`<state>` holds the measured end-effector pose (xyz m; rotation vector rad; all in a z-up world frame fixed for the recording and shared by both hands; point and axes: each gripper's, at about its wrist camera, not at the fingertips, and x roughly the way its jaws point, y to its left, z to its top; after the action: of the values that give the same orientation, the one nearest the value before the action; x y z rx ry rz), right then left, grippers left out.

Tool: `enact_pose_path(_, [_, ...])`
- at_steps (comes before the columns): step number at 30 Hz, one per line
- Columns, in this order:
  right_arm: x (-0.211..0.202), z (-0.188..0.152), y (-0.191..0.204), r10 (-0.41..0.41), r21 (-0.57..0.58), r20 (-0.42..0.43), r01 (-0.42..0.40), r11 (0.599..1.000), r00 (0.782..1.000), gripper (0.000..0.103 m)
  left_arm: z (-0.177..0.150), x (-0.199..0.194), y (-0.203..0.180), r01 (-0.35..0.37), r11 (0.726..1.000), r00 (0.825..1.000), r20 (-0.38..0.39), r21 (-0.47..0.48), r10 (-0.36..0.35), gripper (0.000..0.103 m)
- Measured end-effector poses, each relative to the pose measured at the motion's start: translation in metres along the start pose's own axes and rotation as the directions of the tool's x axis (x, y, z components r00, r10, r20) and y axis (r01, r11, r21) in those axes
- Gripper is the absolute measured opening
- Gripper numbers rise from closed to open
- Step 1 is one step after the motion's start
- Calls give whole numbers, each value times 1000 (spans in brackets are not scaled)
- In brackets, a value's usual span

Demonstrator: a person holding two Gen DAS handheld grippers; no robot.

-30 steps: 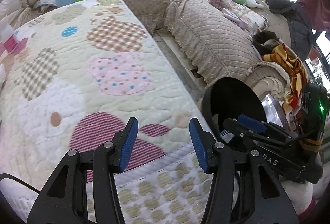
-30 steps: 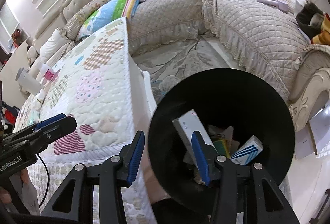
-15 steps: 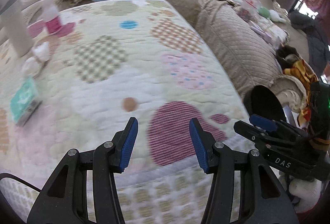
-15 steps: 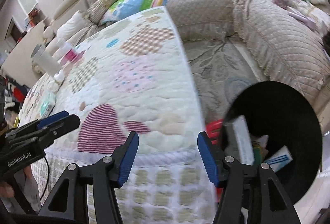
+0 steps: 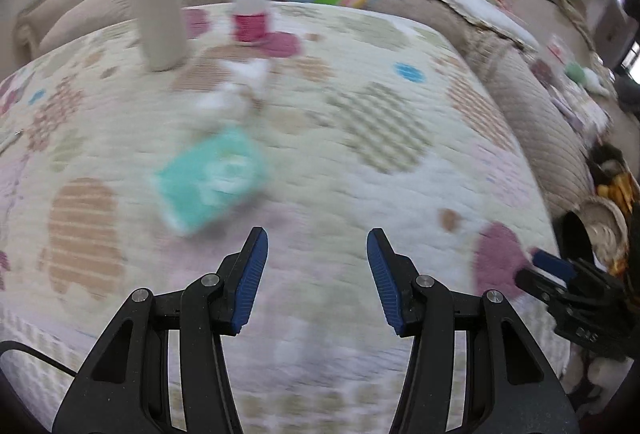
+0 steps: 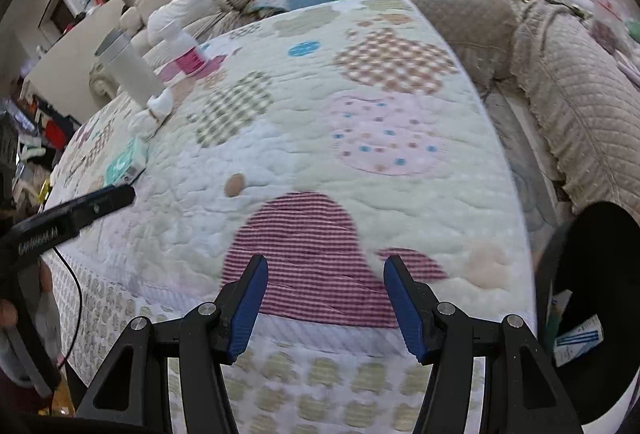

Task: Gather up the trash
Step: 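Withdraw both open tools from the bin back toward the bed, then grasp the teal tissue pack with right tool while left tool grasps white tissues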

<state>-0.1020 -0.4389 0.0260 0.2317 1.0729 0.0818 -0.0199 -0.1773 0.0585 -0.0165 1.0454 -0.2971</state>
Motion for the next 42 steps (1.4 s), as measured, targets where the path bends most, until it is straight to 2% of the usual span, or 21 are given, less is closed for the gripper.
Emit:
enact_pose_path(4, [9,5,16,11,-27,-16,-11,1000,1000,59,11,6,42,-61,997,998,-1,-51,61,50])
enact_pose_path(11, [22,16,43,26,-66,-40,-29,997,999,59,32,19,93,-77,989,997,1,-126,78,50])
enact_pose_path(13, [24,19,49,30,-76,-43,-33,997,999,60,37,25,100,-61,990,998,-8,-125,60,50])
enact_pose_path(18, [29,24,58,40,-81,-47,-44,996,998,60,37,40,100,80,991,994,-71,-106,-87,50])
enact_pose_path(20, [31,25,59,40,-80,-49,-44,996,998,60,32,38,91,111,990,990,-80,-88,-118,50])
enact_pose_path(23, [33,27,56,35,-64,-50,-38,997,998,61,23,41,72,199,975,971,-116,-93,-210,50])
enact_pose_path(25, [34,29,53,32,-50,-50,-34,998,998,61,18,39,55,216,974,968,-117,-70,-223,50])
enact_pose_path(26, [33,29,53,30,-47,-49,-33,998,998,61,15,40,47,248,966,958,-129,-70,-255,50])
enact_pose_path(27, [32,29,52,28,-46,-46,-30,998,999,61,10,41,36,302,950,940,-143,-83,-311,50])
enact_pose_path(32, [28,31,45,8,-19,-34,-9,1000,999,62,-5,40,-8,393,919,898,-200,-37,-392,50])
enact_pose_path(34, [27,31,43,-2,-13,-34,2,1000,999,62,-9,36,-14,416,909,886,-212,-25,-412,50])
enact_pose_path(36, [27,31,42,-3,0,-35,3,1000,999,62,-11,27,-10,406,914,895,-203,-6,-398,50])
enact_pose_path(39, [28,34,51,26,6,-30,-26,1000,999,64,-9,12,6,306,951,944,-145,49,-296,50])
enact_pose_path(42, [36,40,71,61,-8,-27,-61,998,998,68,-4,6,29,225,973,970,-104,51,-219,50])
